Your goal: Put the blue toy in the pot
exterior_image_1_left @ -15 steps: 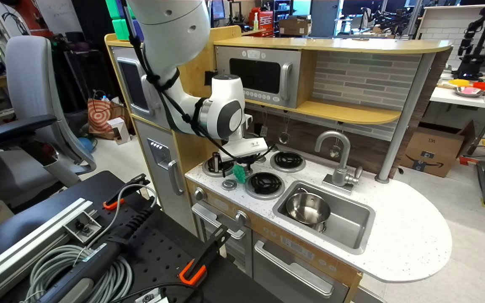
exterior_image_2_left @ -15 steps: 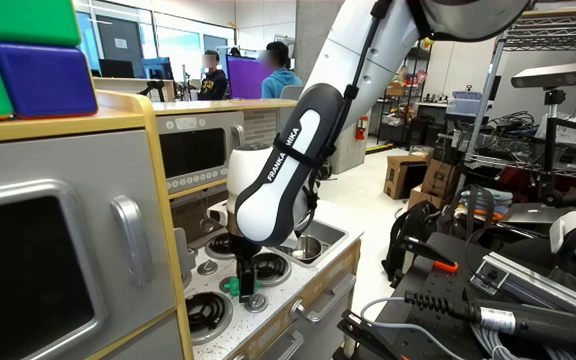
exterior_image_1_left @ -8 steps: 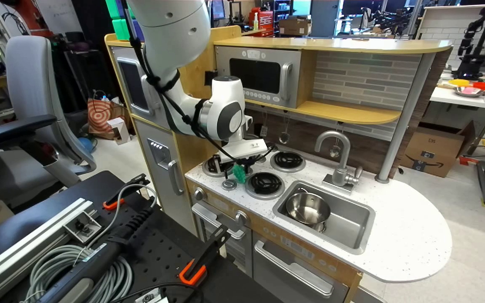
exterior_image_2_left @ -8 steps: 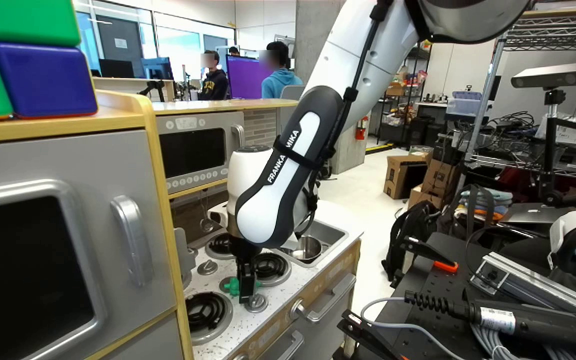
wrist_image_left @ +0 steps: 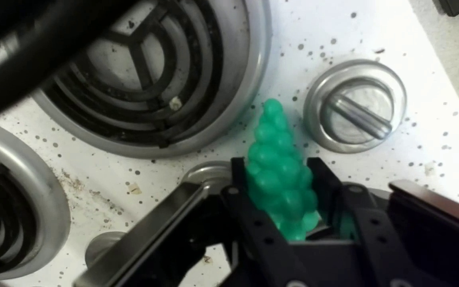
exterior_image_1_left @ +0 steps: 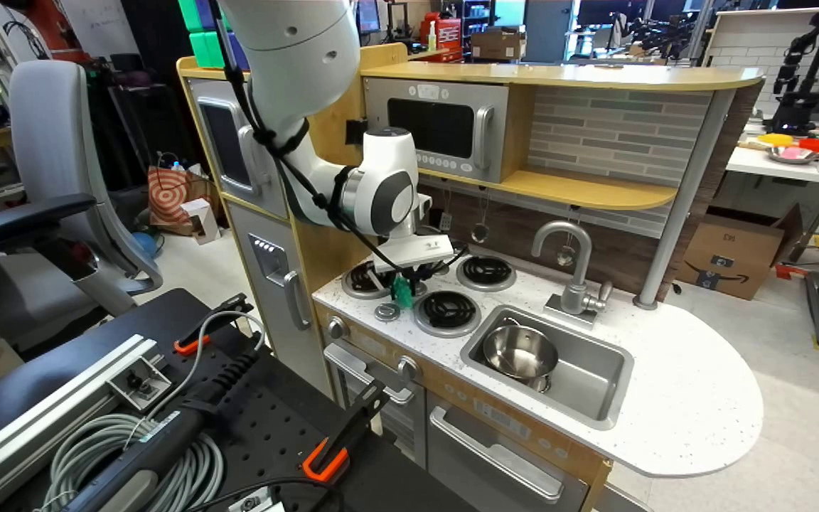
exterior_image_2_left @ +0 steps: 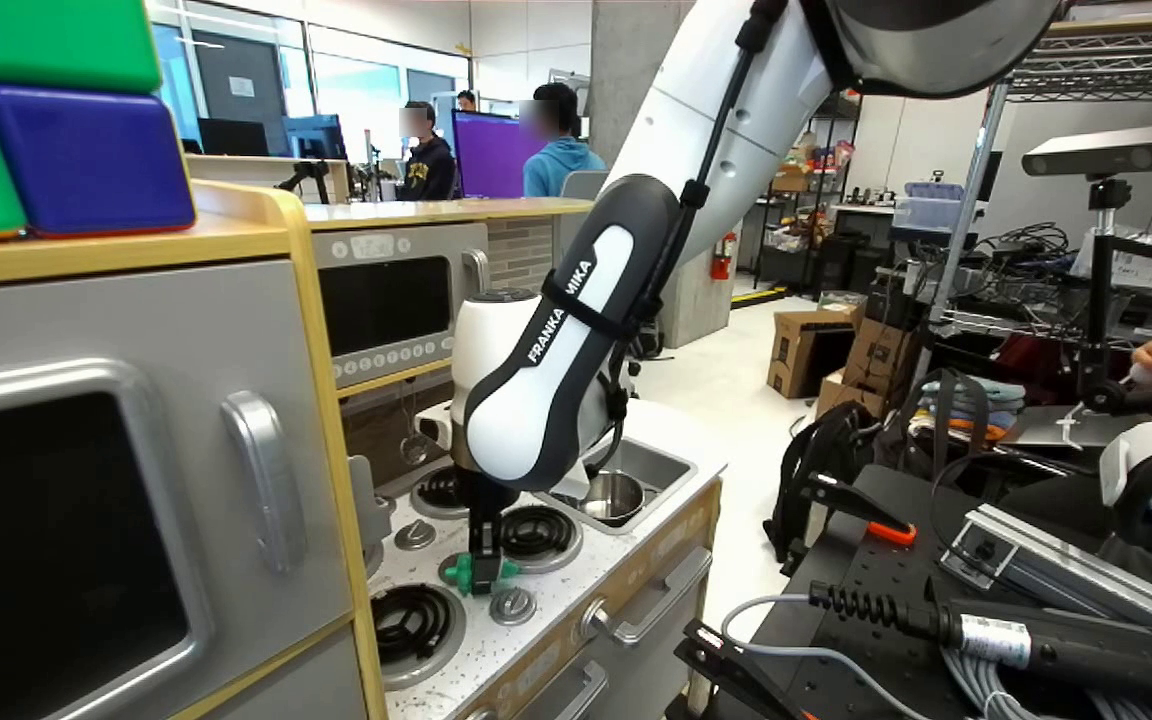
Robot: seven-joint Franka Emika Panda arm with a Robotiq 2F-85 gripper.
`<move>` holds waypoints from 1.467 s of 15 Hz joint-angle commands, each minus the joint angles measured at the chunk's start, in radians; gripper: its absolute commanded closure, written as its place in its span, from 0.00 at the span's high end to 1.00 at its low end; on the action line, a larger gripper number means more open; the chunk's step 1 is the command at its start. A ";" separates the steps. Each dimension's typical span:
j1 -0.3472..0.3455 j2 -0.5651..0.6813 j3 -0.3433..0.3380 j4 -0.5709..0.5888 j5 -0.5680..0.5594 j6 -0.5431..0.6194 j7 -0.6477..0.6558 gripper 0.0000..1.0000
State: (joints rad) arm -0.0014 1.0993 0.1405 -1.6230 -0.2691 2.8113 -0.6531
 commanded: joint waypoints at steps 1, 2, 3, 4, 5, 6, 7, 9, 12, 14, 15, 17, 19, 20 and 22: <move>-0.085 -0.079 0.056 -0.067 0.035 0.032 0.029 0.17; -0.109 -0.091 0.062 -0.078 0.045 0.044 0.046 0.17; -0.136 -0.094 0.064 -0.068 0.064 0.038 0.065 0.17; -0.156 -0.092 0.056 -0.056 0.080 0.034 0.083 0.17; -0.182 -0.089 0.052 -0.043 0.097 0.027 0.095 0.17; -0.214 -0.082 0.054 -0.024 0.117 -0.007 0.101 0.17; -0.236 -0.071 0.052 -0.005 0.137 -0.028 0.111 0.17; -0.281 -0.048 0.046 0.021 0.177 -0.063 0.133 0.17; -0.352 -0.012 0.053 0.058 0.242 -0.107 0.161 0.17; -0.383 0.008 0.052 0.086 0.285 -0.137 0.195 0.17; -0.395 0.020 0.052 0.107 0.306 -0.153 0.212 0.17; -0.414 0.043 0.055 0.144 0.354 -0.169 0.249 0.17; -0.430 0.075 0.062 0.196 0.404 -0.174 0.282 0.17; -0.435 0.096 0.065 0.235 0.429 -0.197 0.300 0.17; -0.439 0.128 0.062 0.293 0.475 -0.227 0.346 0.17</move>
State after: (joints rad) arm -0.4198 1.1495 0.1798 -1.4622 0.1409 2.6533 -0.3595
